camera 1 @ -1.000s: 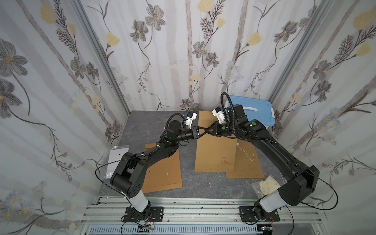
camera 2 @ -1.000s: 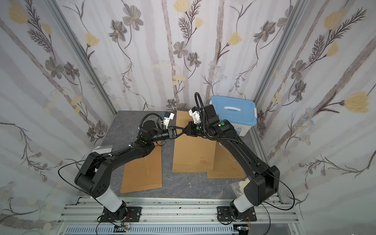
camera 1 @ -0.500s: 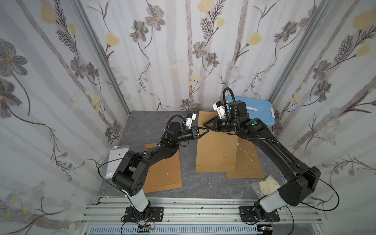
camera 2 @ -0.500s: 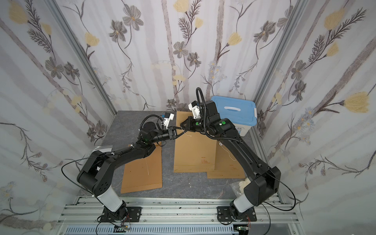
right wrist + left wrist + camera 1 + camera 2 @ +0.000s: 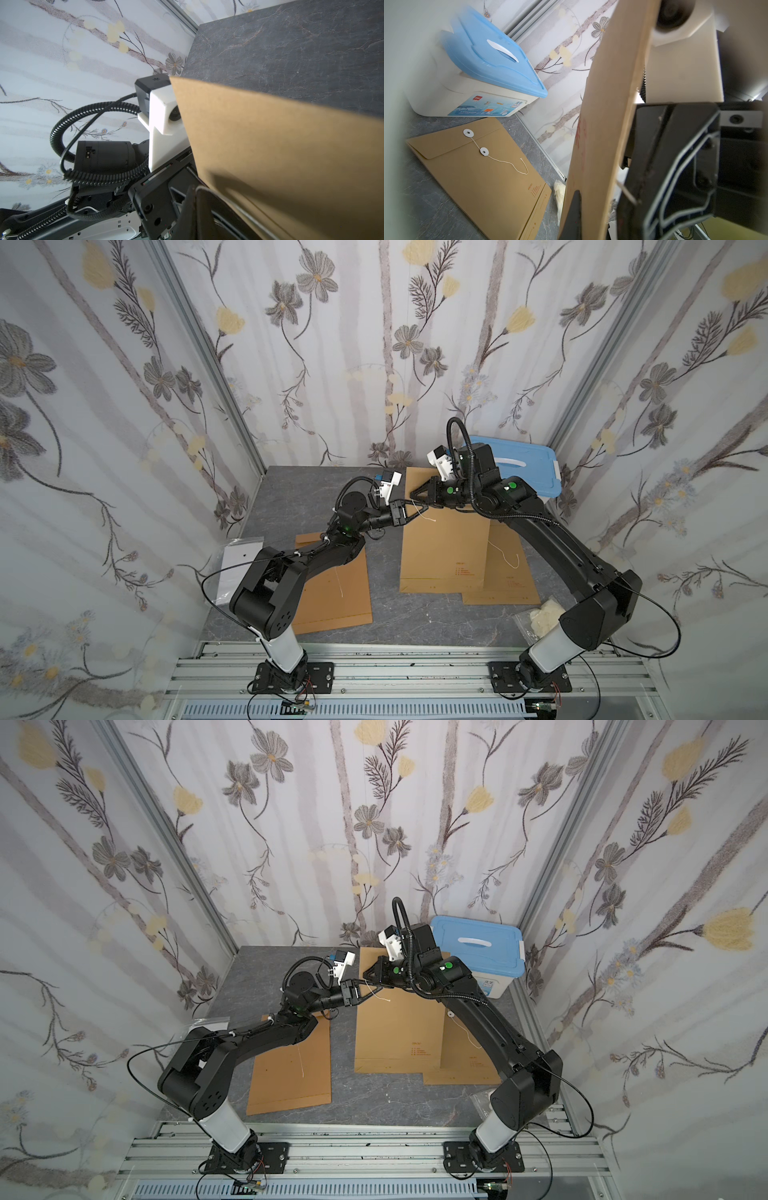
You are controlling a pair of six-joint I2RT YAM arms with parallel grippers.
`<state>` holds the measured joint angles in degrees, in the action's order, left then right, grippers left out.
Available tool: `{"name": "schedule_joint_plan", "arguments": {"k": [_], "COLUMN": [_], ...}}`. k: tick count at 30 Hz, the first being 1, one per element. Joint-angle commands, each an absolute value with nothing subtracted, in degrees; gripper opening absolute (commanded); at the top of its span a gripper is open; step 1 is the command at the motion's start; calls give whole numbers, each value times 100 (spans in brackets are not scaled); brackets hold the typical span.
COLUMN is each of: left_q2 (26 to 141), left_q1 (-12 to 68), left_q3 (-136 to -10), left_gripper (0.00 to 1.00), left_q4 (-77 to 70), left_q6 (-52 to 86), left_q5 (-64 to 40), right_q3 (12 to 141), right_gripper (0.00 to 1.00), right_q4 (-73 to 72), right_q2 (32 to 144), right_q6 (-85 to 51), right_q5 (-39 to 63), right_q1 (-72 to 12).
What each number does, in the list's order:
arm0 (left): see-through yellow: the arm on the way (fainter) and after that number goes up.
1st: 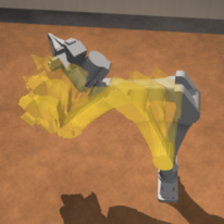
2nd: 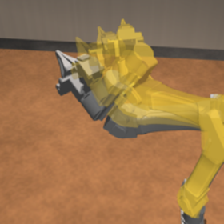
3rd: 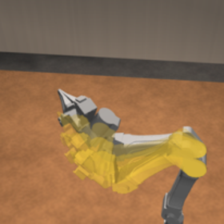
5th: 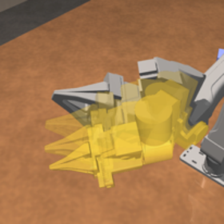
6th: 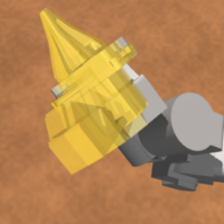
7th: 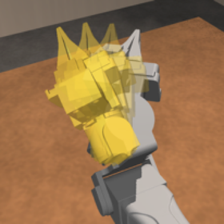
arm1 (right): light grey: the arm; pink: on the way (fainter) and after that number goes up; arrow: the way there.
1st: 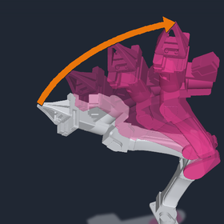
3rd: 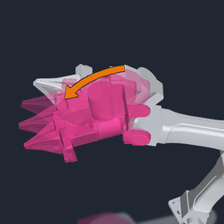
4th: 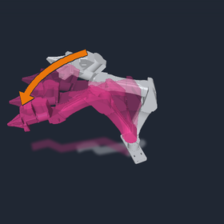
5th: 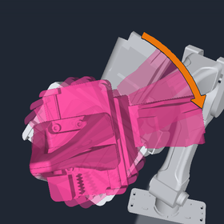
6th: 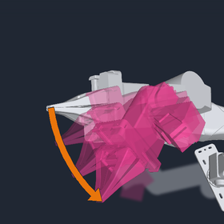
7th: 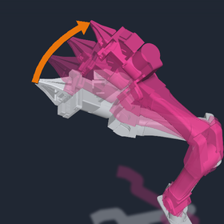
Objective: Close the mouth of the file bag
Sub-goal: Close the file bag.
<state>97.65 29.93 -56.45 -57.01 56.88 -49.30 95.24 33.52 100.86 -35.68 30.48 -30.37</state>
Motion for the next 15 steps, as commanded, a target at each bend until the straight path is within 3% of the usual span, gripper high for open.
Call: {"name": "schedule_joint_plan", "arguments": {"k": [1,8,15], "left_q2": [9779,10097,10153], "left_q1": [2923,2827,2828], "left_q3": [-5643,-5712,-5748], "left_gripper": [0,0,0], "left_q4": [-6376,-7453,-7567], "left_q6": [6071,6958,7071], "left_q5": [-4942,-4982,-4940], "right_q3": [9196,7993,7538], "right_gripper": [0,0,0], "right_q4": [3095,2273,2260], "right_q2": [9890,9395,9198], "right_q6": [-3622,-3974,-3896], "right_q5": [3156,3295,3291], "right_q1": [-3058,-2748,-2598]}}
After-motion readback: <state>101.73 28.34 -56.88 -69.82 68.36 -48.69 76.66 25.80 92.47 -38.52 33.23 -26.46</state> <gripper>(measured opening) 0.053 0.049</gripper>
